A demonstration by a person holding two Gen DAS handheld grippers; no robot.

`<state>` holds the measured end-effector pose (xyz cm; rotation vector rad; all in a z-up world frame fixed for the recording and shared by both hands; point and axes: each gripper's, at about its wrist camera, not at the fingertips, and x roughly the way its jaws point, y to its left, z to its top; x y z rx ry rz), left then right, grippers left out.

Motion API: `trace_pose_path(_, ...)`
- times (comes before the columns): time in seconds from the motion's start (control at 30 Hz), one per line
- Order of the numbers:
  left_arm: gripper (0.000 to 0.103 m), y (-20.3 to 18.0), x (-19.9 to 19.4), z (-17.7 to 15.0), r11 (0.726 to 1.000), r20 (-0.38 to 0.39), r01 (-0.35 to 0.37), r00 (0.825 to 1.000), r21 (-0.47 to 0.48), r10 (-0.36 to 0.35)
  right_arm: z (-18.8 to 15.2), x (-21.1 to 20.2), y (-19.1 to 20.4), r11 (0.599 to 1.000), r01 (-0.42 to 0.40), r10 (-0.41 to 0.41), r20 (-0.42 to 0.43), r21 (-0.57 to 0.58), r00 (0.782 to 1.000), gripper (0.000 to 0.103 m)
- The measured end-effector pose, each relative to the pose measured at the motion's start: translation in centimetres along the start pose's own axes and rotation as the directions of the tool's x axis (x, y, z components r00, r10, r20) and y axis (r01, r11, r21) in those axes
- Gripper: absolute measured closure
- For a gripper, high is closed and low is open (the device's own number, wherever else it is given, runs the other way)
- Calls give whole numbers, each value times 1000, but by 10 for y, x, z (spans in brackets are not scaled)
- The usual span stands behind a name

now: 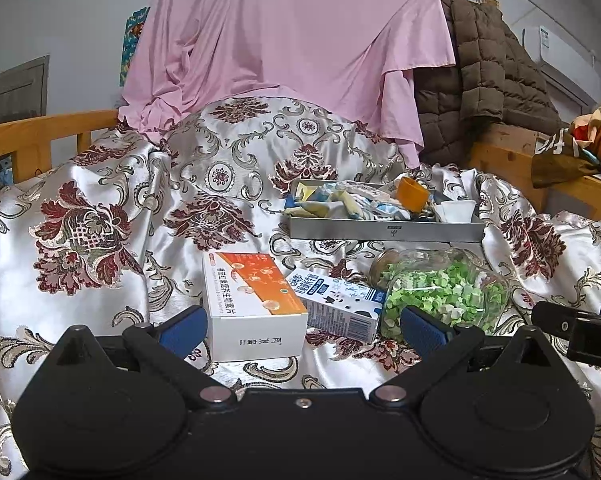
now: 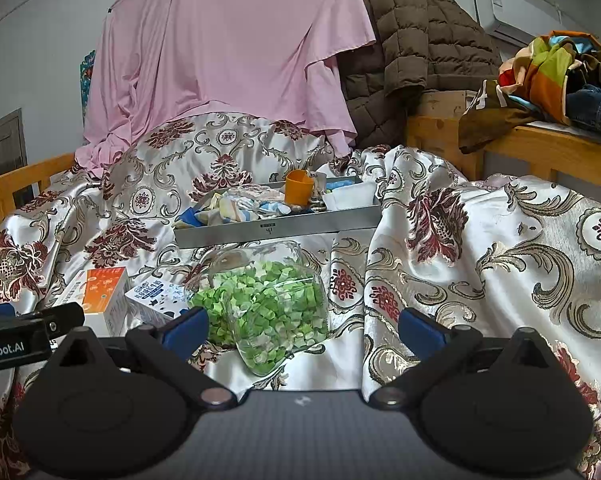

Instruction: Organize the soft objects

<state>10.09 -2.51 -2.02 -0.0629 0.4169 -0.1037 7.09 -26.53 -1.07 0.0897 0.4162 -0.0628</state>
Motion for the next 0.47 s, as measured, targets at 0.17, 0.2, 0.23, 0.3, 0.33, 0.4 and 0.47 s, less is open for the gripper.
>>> trace_pose_path(0.17,1,0,0,0,1000,0,1,1000,3,-1,0,0,0,1000,1,-1,1,0,1000,0)
trace_pose_path(0.2,1,-1,0,0,1000,0,2,1000,3,-2,0,0,0,1000,0,0,1,0,1000,0)
trace_pose_path(0.23,1,0,0,0,1000,0,1,1000,4,-1,0,0,0,1000,0,0,1,0,1000,0)
trace_pose_path(0.3,1,-1,1,0,1000,-1,1,1000,5,-1,0,0,0,1000,0,0,0,0,1000,0)
trace_pose_path(0.33,1,-1,1,0,1000,-2,2,1000,9,-2,0,0,0,1000,0,0,-1,-1,1000,0)
trace_pose_path(0.4,1,-2,0,0,1000,-2,0,1000,18,0,-1,0,0,1000,-2,2,-3,-2,1000,0)
trace_pose_path(0.47,1,-2,0,0,1000,-1,5,1000,20,-5,-2,1,-1,1000,-3,3,-5,-3,1000,0)
